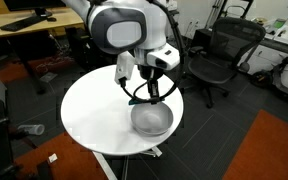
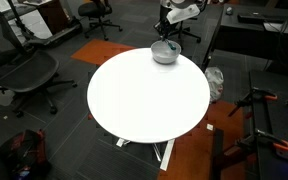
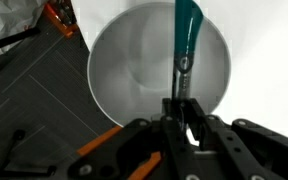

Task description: Take the marker from the table and place it in the white bowl

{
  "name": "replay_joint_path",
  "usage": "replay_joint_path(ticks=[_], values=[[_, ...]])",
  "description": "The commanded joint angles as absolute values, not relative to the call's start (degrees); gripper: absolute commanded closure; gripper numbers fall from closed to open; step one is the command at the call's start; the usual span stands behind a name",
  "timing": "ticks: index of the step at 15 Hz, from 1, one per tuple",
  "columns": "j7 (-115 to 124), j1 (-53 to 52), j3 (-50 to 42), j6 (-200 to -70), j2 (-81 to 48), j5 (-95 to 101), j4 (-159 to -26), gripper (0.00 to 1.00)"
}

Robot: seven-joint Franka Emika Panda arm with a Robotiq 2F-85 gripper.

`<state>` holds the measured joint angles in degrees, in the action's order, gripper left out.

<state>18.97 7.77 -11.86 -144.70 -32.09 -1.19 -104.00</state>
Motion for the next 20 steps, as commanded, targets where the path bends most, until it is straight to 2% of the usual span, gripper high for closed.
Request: replay_joint_path(ticks=[1, 8, 10, 12, 17, 18, 20], values=[[20.94, 8.2, -12.24, -145.64, -33.37, -3.46, -104.25, 0.95], [21.12, 8.52, -12.66, -146.09, -34.55, -4.91, -103.29, 0.95], [21.23, 8.6, -12.64, -146.18, -34.57, -5.09, -102.99, 0.54], [21.57, 8.61, -12.68, -146.22, -34.5, -5.12, -102.83, 0.42], [21.95, 7.64, -12.96, -146.81, -32.57, -4.39, -104.59, 0.05], [22.18, 7.17, -13.16, -147.07, -31.79, -4.05, -105.39, 0.0], [22.37, 6.49, -13.24, -147.08, -30.05, -3.8, -106.86, 0.0]])
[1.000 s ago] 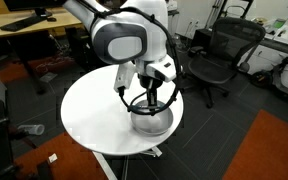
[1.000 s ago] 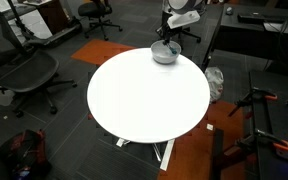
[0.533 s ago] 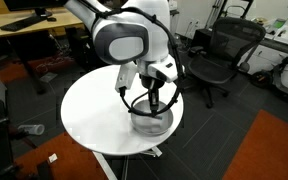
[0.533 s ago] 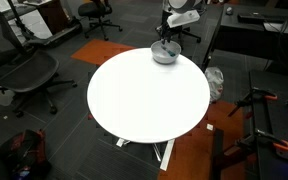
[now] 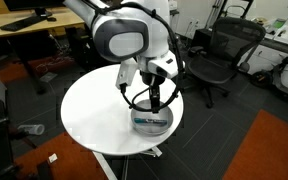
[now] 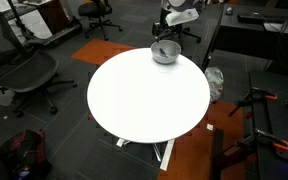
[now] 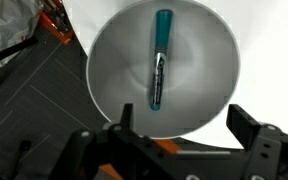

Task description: Take the marker from the table and place it in the white bowl

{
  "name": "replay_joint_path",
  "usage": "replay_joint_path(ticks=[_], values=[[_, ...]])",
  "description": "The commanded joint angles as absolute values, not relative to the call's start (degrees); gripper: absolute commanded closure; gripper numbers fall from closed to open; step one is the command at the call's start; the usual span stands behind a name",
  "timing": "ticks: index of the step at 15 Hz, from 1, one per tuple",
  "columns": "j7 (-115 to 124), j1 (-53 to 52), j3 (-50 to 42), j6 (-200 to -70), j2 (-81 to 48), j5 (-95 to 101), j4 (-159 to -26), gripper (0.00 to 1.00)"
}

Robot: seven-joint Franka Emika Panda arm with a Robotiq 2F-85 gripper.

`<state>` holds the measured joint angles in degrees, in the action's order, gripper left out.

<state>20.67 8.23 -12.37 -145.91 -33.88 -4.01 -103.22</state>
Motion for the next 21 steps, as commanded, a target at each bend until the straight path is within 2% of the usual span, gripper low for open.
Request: replay_joint_path(ticks=[1, 16, 17, 21], values=[[22.69, 5.92, -13.45, -147.03, -28.78, -3.46, -107.91, 0.0], [39.37, -0.47, -15.79, -146.55, -8.46, 12.24, -124.52, 0.0], [36.57, 1.28, -14.52, -145.79, -12.39, 9.93, -120.63, 0.0], [37.58, 1.39, -14.23, -145.78, -10.17, 11.17, -122.6, 0.0]])
